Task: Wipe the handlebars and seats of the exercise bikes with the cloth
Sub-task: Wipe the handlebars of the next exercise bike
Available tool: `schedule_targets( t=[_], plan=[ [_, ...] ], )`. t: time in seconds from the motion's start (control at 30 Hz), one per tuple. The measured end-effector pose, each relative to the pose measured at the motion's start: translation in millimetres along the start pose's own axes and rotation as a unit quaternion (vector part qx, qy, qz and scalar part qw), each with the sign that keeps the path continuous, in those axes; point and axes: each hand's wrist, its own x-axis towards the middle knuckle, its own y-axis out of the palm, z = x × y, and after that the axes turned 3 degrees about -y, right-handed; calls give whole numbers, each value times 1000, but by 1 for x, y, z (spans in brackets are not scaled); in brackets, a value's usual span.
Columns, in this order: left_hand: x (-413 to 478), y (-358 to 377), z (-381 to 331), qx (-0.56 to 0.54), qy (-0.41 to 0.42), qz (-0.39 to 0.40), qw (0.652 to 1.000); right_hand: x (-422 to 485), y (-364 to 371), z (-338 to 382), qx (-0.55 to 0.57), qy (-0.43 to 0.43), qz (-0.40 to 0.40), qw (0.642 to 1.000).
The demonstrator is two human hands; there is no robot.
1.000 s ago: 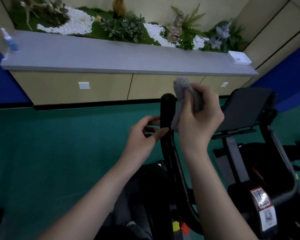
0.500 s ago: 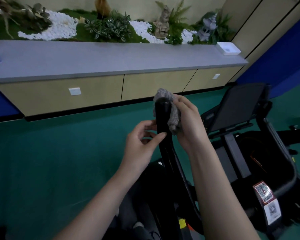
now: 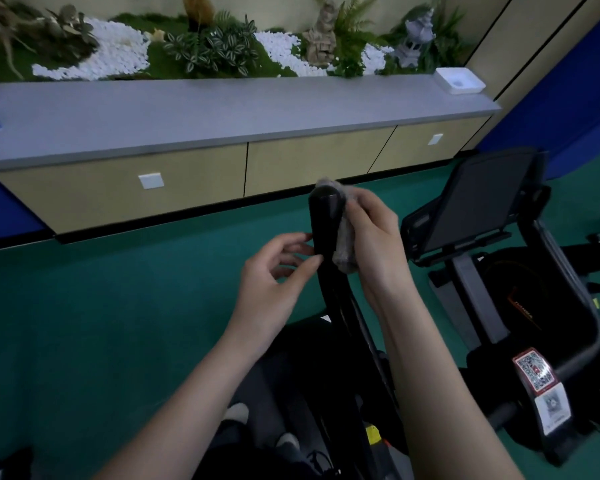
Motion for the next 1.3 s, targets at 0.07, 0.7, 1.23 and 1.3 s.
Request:
schedule_targets(
  t=[0.07, 0.7, 1.23, 1.3],
  plan=[
    [1, -2, -3, 15, 3, 9, 1000, -1, 2, 2, -34, -21, -12, 999],
    [41, -2, -35, 444, 484, 58, 752, -92, -26, -15, -271, -54, -100, 956],
    [61, 5, -41, 434, 459, 154, 760, -101, -24, -10, -234, -115, -99, 960],
    [61, 5, -39, 427, 458, 156, 764, -98, -19, -10, -227, -117, -89, 963]
  ],
)
